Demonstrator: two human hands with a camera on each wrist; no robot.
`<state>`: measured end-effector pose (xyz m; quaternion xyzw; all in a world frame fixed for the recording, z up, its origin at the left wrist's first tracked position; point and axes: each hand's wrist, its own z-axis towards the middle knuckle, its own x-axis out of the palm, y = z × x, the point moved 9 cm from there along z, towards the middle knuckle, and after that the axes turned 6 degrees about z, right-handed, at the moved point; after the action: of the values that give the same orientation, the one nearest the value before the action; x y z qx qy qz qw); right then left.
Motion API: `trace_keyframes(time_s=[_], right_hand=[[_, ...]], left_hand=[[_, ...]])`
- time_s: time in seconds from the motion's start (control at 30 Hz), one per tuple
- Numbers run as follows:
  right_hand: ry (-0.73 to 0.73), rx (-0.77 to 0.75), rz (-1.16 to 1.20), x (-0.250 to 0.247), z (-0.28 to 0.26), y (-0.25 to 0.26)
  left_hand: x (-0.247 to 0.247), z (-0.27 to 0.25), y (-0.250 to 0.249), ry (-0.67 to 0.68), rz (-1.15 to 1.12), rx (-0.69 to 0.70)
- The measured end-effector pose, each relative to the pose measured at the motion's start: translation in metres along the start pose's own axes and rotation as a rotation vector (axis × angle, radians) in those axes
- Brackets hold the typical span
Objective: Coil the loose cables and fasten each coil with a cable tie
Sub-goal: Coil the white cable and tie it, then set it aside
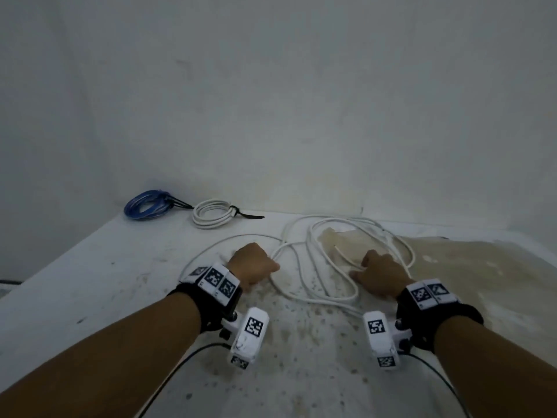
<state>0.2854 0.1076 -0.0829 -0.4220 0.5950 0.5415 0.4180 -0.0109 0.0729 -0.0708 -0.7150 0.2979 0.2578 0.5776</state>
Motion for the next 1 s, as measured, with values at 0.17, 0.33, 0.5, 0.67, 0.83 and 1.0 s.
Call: trace_keyframes(time_s=[0.17,0.33,0.5,0.67,0.83,1.0], right_hand=[[0.024,-0.047,0.131,0.002,0.012,-0.002],[-0.011,-0.041,0.146,0.005,0.021,-0.009],[-0.032,-0.011,0.134,0.006,0.017,-0.009],[-0.027,-0.017,0.195,0.001,0.015,-0.010],[-0.003,-0.021,0.198,0.000,0.013,-0.007],[0.001,-0.020,0.200,0.004,0.013,-0.006]], left_hand=[[0.006,0.004,-0.020,-0.120,0.442,0.032],[-0.008,0.006,-0.019,-0.149,0.497,-0.041],[-0.061,0.007,-0.020,-0.212,0.520,-0.080],[-0.097,-0.017,-0.031,-0.150,0.943,-0.036],[-0.094,-0.035,-0.002,0.030,0.836,-0.174],[-0.067,-0.037,0.014,0.124,0.812,-0.099]])
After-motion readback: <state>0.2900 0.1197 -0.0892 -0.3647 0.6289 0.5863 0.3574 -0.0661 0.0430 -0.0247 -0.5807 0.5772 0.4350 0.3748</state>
